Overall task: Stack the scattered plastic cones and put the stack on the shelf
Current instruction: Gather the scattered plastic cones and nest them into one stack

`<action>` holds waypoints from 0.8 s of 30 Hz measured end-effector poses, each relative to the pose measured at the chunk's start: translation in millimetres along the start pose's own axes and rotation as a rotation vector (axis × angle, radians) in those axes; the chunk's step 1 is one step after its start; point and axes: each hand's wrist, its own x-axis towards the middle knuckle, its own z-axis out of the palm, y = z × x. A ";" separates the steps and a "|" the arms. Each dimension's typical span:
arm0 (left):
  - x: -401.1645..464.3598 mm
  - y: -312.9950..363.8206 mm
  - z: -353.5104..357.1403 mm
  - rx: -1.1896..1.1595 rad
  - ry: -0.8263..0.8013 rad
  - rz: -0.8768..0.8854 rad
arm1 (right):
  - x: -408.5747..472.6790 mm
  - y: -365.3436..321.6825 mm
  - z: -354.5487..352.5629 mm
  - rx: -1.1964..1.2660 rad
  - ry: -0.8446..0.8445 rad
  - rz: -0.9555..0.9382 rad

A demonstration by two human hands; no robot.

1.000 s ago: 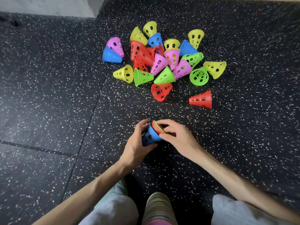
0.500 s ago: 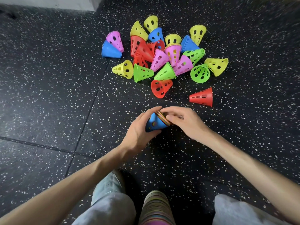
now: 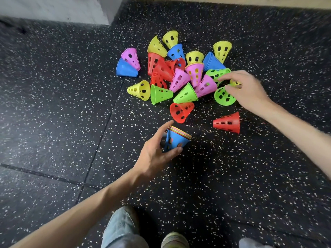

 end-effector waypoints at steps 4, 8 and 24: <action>6.6 -3.7 -4.8 -0.069 0.037 -0.038 | 14.5 9.9 10.2 -0.044 -0.080 0.017; 9.6 -11.6 -2.8 -0.088 0.055 -0.067 | 14.1 27.7 20.1 -0.074 -0.103 0.045; 18.2 -12.9 3.0 -0.107 0.003 -0.070 | -3.2 41.1 12.1 -0.078 0.198 0.177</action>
